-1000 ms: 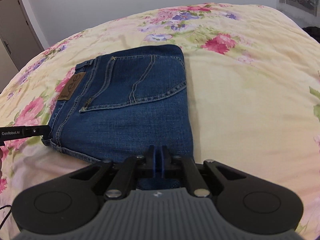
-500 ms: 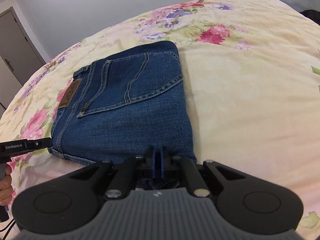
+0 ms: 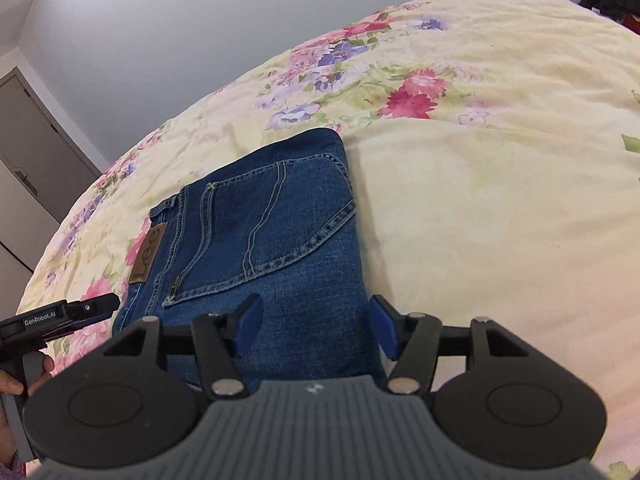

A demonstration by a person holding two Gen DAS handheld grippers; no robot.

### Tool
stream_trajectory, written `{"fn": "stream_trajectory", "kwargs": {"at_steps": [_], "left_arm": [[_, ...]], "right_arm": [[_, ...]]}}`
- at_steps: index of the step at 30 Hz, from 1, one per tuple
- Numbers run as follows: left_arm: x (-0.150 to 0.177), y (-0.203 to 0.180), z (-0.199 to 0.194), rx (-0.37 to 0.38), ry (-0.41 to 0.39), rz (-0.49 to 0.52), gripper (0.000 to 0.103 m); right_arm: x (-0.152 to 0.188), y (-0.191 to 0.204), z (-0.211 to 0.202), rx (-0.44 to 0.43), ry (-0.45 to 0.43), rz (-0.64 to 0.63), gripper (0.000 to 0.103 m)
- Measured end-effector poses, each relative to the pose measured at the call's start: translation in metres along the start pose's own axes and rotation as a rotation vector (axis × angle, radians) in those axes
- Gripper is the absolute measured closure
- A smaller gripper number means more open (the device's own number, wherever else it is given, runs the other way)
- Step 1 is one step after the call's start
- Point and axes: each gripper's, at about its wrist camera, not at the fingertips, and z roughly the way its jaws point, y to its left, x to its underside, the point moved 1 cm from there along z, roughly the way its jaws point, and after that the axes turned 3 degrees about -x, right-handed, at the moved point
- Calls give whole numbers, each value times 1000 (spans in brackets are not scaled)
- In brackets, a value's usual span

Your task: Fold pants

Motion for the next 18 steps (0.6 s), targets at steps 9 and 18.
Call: {"fn": "stream_trajectory", "kwargs": {"at_steps": [9, 18], "left_arm": [[-14, 40, 54, 211, 76, -281, 36], [-17, 53, 96, 367, 130, -371, 46]], "right_arm": [[-30, -31, 45, -128, 66, 156, 42], [-45, -56, 88, -302, 89, 292, 57]]}}
